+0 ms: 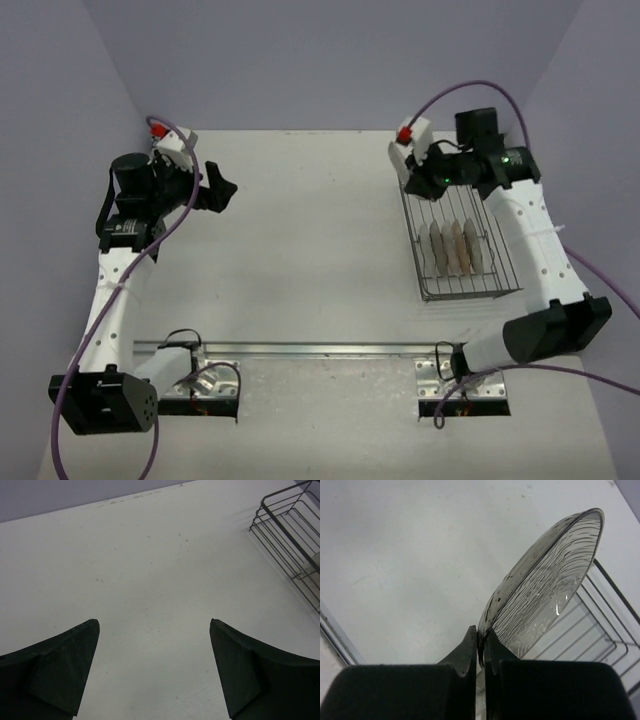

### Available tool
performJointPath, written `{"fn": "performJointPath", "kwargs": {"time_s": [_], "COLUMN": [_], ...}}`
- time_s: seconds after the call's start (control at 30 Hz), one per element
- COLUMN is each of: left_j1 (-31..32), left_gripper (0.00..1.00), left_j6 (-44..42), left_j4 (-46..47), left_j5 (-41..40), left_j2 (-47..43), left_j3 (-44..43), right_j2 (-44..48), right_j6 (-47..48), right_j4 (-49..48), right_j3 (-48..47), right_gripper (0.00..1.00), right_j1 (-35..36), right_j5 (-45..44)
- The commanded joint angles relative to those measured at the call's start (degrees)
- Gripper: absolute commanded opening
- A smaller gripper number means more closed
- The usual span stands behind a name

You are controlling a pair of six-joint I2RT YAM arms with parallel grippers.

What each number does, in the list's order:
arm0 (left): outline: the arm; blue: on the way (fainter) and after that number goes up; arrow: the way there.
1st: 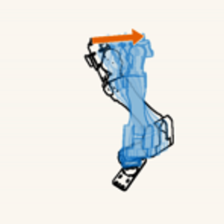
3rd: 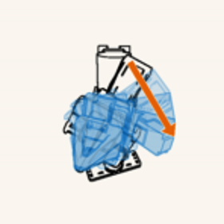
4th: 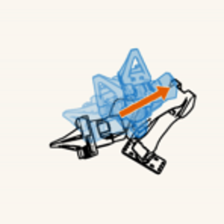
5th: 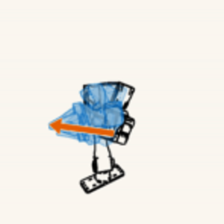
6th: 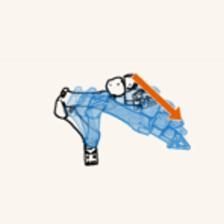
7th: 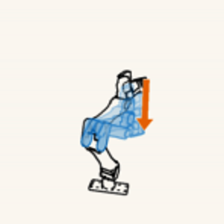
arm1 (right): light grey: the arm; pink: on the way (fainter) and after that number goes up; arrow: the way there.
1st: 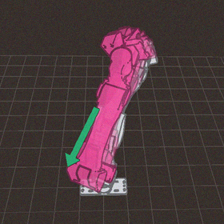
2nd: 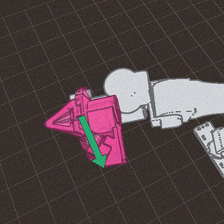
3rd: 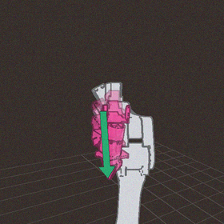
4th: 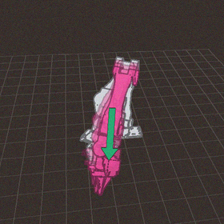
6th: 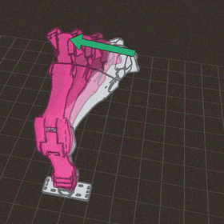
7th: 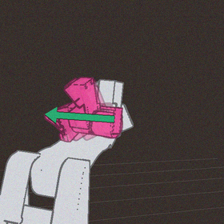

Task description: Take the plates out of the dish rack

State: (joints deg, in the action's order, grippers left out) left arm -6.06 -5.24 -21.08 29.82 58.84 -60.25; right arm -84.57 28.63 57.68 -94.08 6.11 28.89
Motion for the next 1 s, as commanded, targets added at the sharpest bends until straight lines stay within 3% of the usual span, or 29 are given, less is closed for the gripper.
{"fn": "performJointPath", "kwargs": {"time_s": [0.0,0.1,0.37,0.43,0.57,0.77,0.97], "left_j1": [4.3,10.1,16.4,20.3,25.2,27.2,28.4], "left_gripper": [0.90,0.90,0.87,0.87,0.87,0.83,0.76], "left_j6": [1.3,1.3,1.1,-0.1,-2.5,-3.3,-3.4], "left_j4": [-3.5,-6.2,-9.4,-10.5,-12.0,-13.1,-12.8], "left_j5": [3.4,2.5,6.0,4.7,3.1,4.4,2.4], "left_j2": [2.9,5.7,13.1,15.1,17.9,21.6,23.2], "left_j3": [-6.7,-8.7,-10.4,-10.2,-9.7,-10.4,-10.8], "right_j2": [6.2,8.4,7.5,7.2,6.8,6.1,5.8], "right_j6": [5.6,15.0,28.1,33.4,39.9,47.5,51.4], "right_j4": [-17.7,-31.4,-52.7,-61.8,-71.8,-83.1,-88.1], "right_j3": [12.3,24.0,40.9,46.0,51.4,58.8,62.7], "right_gripper": [0.00,0.00,0.00,0.00,0.00,0.00,0.00], "right_j1": [17.0,28.9,41.2,45.4,50.7,55.3,58.0], "right_j5": [-24.7,-38.2,-50.9,-53.2,-54.3,-55.0,-55.2]}}
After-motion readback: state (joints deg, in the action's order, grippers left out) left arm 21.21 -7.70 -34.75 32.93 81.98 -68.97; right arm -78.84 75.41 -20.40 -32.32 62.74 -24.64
